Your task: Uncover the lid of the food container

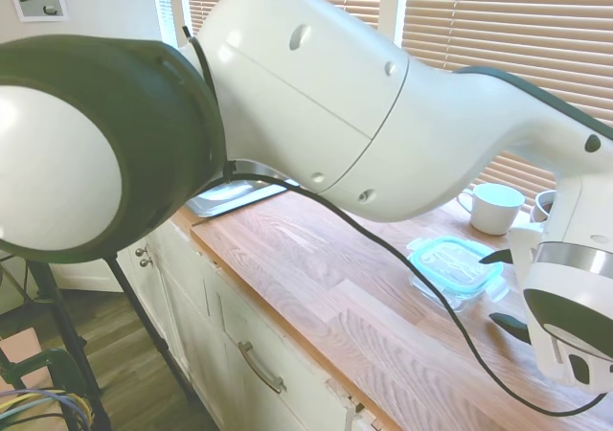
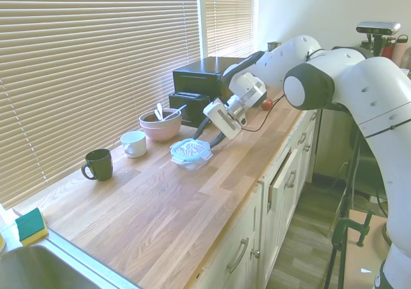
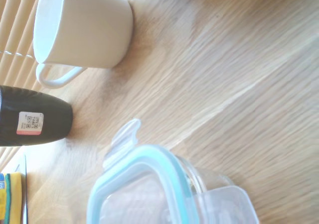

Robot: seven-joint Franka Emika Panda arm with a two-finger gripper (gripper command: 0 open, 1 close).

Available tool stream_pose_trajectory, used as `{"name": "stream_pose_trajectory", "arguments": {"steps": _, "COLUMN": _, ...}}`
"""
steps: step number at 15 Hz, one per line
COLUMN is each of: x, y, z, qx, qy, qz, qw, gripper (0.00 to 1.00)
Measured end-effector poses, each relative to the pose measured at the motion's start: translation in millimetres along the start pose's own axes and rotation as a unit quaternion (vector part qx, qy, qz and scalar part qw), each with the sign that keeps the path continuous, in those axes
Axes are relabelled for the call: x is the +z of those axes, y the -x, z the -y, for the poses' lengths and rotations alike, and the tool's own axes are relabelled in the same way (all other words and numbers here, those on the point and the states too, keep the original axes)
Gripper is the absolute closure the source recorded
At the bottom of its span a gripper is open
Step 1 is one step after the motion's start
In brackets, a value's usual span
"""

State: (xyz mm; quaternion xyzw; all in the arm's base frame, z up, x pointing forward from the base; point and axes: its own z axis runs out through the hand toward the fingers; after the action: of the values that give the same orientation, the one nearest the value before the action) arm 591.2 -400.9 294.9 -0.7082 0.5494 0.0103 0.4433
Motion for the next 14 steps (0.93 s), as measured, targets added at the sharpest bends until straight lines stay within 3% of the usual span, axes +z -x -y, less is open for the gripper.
{"name": "stream_pose_trajectory", "arguments": {"steps": 14, "x": -1, "y": 2, "z": 10, "qx": -0.016, "qy": -0.003, "qz": -0.001, "qw": 0.9999, "gripper": 1.0}}
